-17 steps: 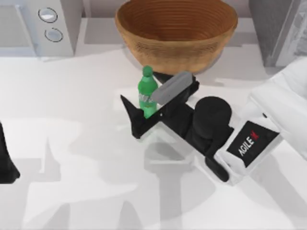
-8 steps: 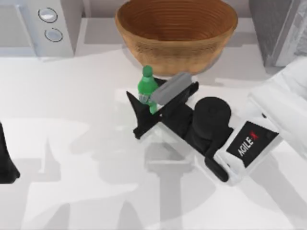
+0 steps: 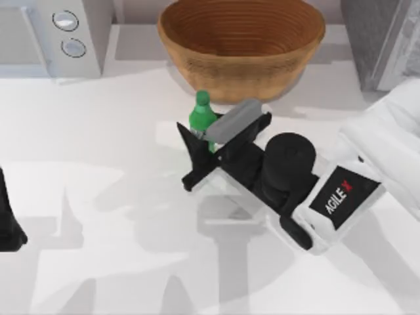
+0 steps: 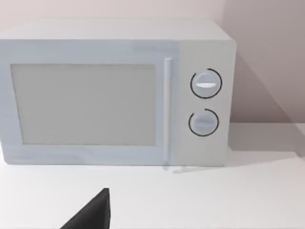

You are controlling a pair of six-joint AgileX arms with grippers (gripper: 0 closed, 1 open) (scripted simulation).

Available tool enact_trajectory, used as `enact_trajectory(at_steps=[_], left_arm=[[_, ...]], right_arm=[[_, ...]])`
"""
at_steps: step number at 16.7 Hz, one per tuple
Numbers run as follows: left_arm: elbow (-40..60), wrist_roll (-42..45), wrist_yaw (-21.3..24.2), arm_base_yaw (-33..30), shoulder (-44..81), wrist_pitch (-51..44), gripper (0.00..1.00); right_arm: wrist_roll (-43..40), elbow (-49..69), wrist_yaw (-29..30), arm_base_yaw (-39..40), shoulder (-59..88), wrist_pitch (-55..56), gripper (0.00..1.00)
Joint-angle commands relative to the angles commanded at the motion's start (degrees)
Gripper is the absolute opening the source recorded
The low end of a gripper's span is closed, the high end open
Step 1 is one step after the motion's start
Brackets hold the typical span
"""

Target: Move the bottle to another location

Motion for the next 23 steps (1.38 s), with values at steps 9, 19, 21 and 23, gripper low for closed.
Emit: enact_trajectory(at_steps=[9, 19, 21, 23], left_arm=[[0.0, 0.0, 0.0, 0.0, 0.0, 0.0, 1.0], [0.0, 0.0, 0.0, 0.0, 0.0, 0.0, 1.0], [0.0, 0.0, 0.0, 0.0, 0.0, 0.0, 1.0], [0.0, 0.0, 0.0, 0.0, 0.0, 0.0, 1.0]], right_arm=[[0.1, -0.3, -0.7, -0.7, -0.3, 0.2, 0.0], [0.3, -13.2, -28.1, -28.0, -8.0, 6.3, 0.0], [0.4, -17.1, -35.7, -35.6, -10.4, 7.7, 0.0], [0.5, -20.9, -43.0, -42.9, -12.8, 8.9, 0.0]])
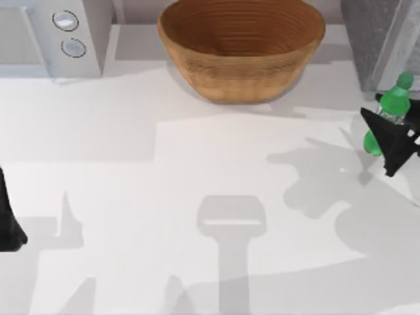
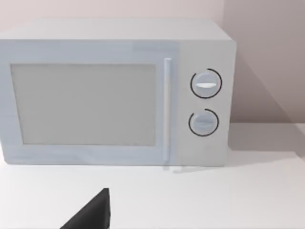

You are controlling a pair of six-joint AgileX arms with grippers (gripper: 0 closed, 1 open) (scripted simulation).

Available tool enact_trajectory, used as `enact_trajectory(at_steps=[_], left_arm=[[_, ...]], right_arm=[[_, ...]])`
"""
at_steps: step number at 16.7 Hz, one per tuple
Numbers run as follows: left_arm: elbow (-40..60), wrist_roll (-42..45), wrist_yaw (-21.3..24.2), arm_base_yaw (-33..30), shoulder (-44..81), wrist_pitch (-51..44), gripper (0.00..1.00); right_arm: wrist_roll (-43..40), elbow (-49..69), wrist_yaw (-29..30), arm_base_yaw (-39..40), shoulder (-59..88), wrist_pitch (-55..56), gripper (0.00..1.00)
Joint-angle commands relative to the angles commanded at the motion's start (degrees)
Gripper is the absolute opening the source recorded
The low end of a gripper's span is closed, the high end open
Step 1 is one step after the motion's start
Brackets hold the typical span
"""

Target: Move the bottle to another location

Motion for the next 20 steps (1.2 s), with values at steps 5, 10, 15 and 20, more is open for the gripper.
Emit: enact_trajectory(at_steps=[5, 10, 15, 20], left_arm=[[0.0, 0.0, 0.0, 0.0, 0.0, 0.0, 1.0], [0.0, 0.0, 0.0, 0.0, 0.0, 0.0, 1.0], [0.0, 0.0, 0.0, 0.0, 0.0, 0.0, 1.0], [0.0, 0.0, 0.0, 0.0, 0.0, 0.0, 1.0]], right_arm=[[0.2, -6.7, -12.8, -13.0, -4.5, 2.0, 0.0], [0.2, -7.7, -14.6, -14.8, -5.2, 2.3, 0.0], [0.1, -4.9, -11.4, -11.6, -1.1, 3.1, 0.0], [-0.2, 0.1, -5.7, -6.1, 5.9, 5.1, 0.0]])
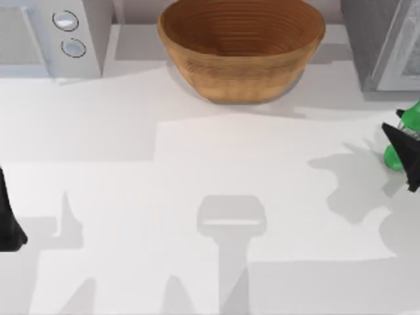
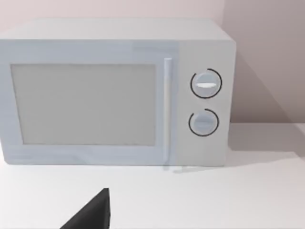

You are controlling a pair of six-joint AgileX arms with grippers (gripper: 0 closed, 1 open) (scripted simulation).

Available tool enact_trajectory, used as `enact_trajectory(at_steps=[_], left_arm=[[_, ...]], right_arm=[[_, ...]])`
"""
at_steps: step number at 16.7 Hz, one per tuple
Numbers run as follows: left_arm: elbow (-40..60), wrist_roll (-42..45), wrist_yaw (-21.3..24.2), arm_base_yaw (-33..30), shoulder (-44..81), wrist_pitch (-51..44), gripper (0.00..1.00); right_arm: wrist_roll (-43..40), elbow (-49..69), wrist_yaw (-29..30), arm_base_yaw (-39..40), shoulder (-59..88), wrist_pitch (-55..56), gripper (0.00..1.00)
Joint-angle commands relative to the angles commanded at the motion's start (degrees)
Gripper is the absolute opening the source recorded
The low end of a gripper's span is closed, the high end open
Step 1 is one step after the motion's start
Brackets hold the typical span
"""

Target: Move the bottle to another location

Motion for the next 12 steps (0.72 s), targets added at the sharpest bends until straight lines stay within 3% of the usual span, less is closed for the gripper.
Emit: enact_trajectory(at_steps=[4, 12], left_arm=[[0.0, 0.0, 0.0, 0.0, 0.0, 0.0, 1.0], [0.0, 0.0, 0.0, 0.0, 0.0, 0.0, 1.0]], right_arm=[[0.0, 0.2, 0.2, 0.2, 0.2, 0.1, 0.0], [0.0, 0.2, 0.2, 0.2, 0.2, 0.1, 0.6]])
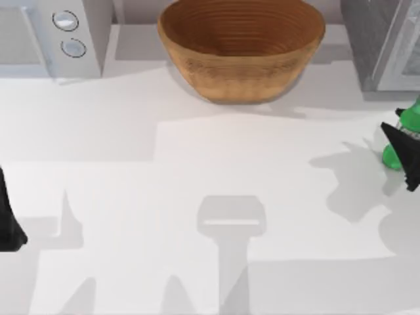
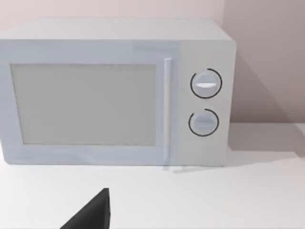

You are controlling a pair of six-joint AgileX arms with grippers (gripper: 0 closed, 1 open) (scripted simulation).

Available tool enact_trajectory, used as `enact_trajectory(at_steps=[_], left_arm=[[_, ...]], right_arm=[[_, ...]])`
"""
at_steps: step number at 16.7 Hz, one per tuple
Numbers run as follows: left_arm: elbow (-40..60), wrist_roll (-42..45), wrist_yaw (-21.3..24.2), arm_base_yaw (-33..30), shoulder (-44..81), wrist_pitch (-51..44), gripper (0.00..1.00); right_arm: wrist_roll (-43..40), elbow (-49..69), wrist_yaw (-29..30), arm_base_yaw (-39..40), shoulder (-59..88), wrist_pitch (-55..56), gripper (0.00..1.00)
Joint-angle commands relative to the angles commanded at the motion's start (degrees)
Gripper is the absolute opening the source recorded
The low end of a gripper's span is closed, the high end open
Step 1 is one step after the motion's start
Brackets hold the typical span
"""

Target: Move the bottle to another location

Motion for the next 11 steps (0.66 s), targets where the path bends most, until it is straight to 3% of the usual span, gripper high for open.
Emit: enact_trajectory(at_steps=[5, 11], left_arm=[[0.0, 0.0, 0.0, 0.0, 0.0, 0.0, 1.0], [0.0, 0.0, 0.0, 0.0, 0.0, 0.0, 1.0]], right_arm=[[0.0, 0.0, 0.0, 0.0, 0.0, 0.0, 0.98], [0.0, 0.0, 0.0, 0.0, 0.0, 0.0, 1.0]])
